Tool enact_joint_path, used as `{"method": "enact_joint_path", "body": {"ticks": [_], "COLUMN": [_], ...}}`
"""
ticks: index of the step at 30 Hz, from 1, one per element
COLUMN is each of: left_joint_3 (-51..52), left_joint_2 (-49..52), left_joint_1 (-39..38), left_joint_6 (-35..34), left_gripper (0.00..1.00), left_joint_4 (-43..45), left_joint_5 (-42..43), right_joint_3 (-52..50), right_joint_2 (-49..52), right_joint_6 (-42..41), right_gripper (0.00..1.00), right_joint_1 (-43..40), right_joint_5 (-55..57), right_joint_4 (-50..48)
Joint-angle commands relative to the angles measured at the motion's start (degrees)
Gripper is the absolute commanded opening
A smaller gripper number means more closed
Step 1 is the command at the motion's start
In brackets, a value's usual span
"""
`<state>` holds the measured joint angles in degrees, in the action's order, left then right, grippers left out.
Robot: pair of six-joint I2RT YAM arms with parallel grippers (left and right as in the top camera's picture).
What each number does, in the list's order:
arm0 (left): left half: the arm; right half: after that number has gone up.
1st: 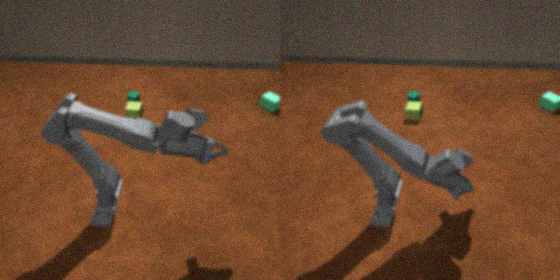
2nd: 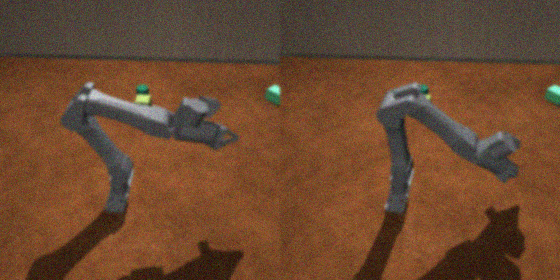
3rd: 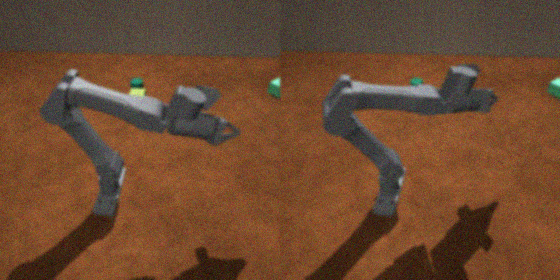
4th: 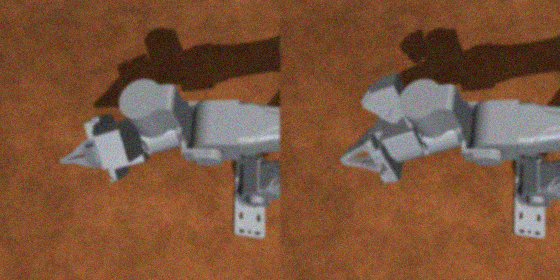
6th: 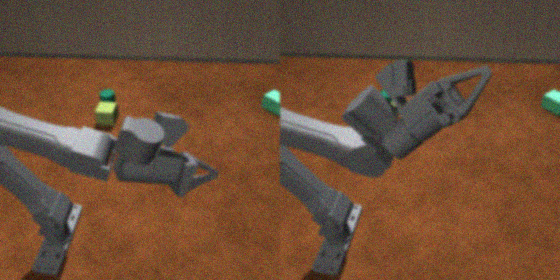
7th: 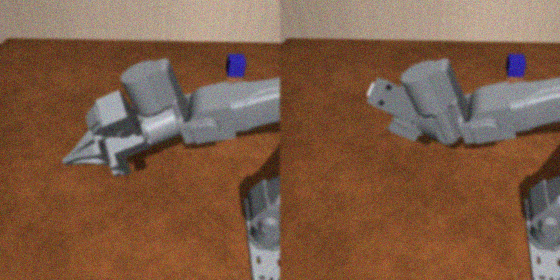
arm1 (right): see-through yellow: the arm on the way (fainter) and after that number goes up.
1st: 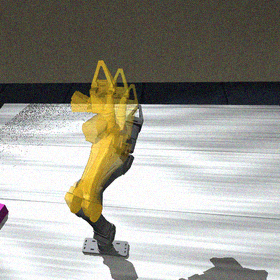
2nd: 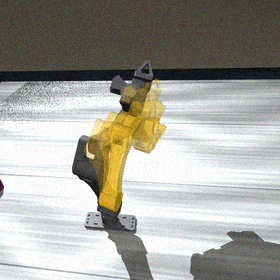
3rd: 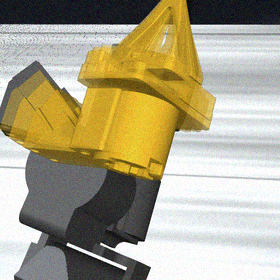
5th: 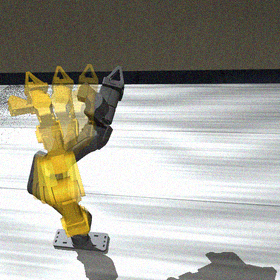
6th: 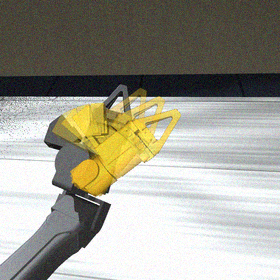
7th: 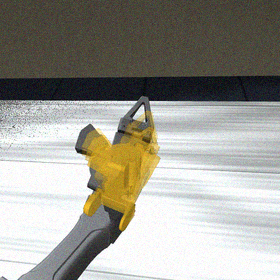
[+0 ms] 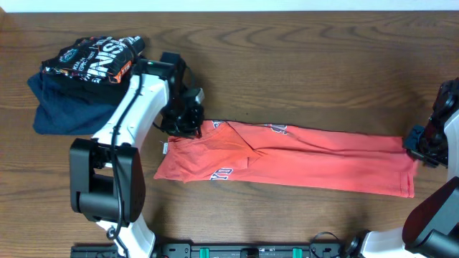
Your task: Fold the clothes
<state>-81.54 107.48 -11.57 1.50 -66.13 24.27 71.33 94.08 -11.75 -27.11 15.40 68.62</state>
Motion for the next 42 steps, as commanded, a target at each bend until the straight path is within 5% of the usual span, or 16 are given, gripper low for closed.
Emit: {"method": "enact_joint_path", "body": {"ticks": [1,15,28,35,37,42], "left_joint_3": [0.6,0.6,0.6,0.6,0.6,0.6], "left_joint_2": [0.1,0.1,0.1,0.5,0.6,0.6], "left_joint_1": [-0.8,-1.9,-12.4,-17.5,-18.7,-21.3], "left_joint_6": [-0.1,-0.1,-1.2,-6.8,-8.0,-16.5], "left_gripper": [0.17,0.17,0.17,0.17,0.34,0.40], "left_joint_4": [0.0,2.7,13.0,15.7,14.8,13.0], "left_joint_5": [0.5,0.9,2.7,-0.7,-0.7,-0.8], "right_joint_3": [-0.2,-2.1,-7.3,-14.8,-16.3,-16.8], "right_joint_2": [-1.0,-0.9,-0.9,-0.9,-0.9,-0.9], "right_joint_6": [-1.5,5.1,3.1,3.7,3.7,3.7], "right_gripper": [0.29,0.55,0.76,0.78,0.79,0.79], "right_joint_1": [-0.4,-0.4,-5.0,-5.5,-5.5,-5.5], "right_joint_5": [1.3,-8.3,-8.4,-8.5,-9.9,-12.0], "right_joint_4": [0.2,-1.0,-8.0,-13.6,-15.4,-17.2]}}
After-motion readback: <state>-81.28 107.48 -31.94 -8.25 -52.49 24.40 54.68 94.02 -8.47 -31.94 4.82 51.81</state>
